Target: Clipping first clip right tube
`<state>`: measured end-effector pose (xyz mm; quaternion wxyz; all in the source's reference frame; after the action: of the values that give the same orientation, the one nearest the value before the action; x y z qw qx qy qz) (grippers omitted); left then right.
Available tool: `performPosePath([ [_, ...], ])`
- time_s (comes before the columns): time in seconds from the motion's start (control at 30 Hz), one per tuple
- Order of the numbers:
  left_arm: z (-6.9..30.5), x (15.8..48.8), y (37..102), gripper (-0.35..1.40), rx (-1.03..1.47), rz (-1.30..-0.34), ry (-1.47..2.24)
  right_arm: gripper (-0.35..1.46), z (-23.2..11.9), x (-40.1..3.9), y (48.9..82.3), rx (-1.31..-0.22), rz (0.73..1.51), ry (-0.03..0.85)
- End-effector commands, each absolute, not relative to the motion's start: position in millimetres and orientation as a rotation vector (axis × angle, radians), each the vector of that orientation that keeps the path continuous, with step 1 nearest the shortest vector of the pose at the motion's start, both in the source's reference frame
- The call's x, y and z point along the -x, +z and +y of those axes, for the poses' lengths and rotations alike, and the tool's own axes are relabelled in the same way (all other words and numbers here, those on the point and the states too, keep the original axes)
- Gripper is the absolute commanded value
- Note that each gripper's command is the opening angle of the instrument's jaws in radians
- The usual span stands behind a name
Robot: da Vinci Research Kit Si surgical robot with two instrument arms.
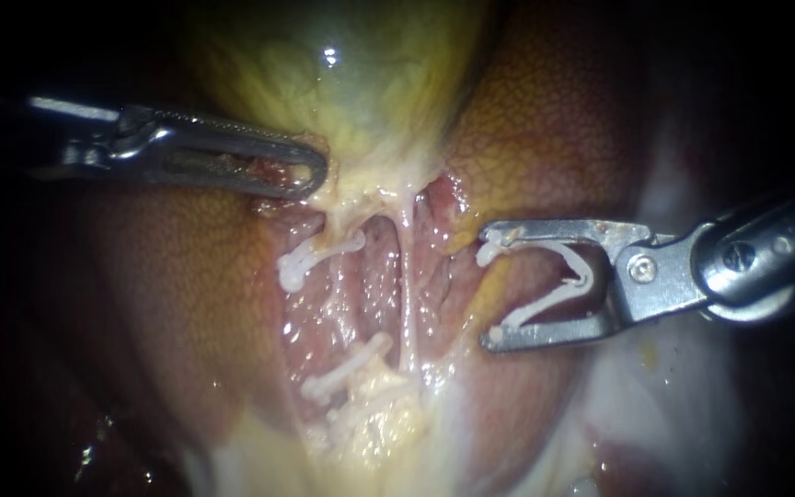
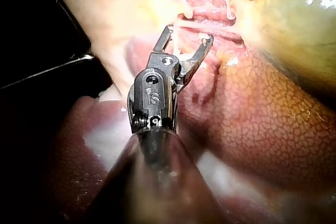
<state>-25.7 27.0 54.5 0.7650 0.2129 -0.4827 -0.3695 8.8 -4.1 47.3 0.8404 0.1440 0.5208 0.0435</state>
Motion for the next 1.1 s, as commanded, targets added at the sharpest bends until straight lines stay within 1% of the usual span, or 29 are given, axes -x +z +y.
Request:
performPosePath([
  [0.03, 27.0, 25.7, 54.5, -0.35, -0.465, -1.048, -0.801, 0.49, -4.1, -8.8, 47.3, -0.304, 1.101, 0.092],
  [0.23, 27.6, 24.9, 52.8, -0.35, -0.481, -1.045, -0.800, 0.49, -4.1, -8.8, 47.3, -0.304, 1.101, 0.092],
  [0.37, 29.0, 23.1, 50.2, -0.35, -0.481, -1.036, -0.814, 0.49, -4.1, -8.8, 47.3, -0.304, 1.101, 0.092],
  [0.5, 29.8, 21.6, 48.9, -0.35, -0.475, -1.033, -0.832, 0.49, -4.1, -8.9, 47.4, -0.304, 1.100, 0.092],
  [0.7, 29.7, 21.2, 48.9, -0.35, -0.470, -1.032, -0.834, 0.49, -4.1, -9.1, 47.4, -0.315, 1.098, 0.108],
  [0.87, 29.7, 21.2, 48.8, -0.35, -0.470, -1.032, -0.835, 0.49, -4.0, -9.7, 47.6, -0.348, 1.100, 0.150],
  [1.1, 29.5, 21.4, 48.9, -0.35, -0.467, -1.032, -0.836, 0.49, -4.2, -11.5, 49.3, -0.419, 1.092, 0.269],
])
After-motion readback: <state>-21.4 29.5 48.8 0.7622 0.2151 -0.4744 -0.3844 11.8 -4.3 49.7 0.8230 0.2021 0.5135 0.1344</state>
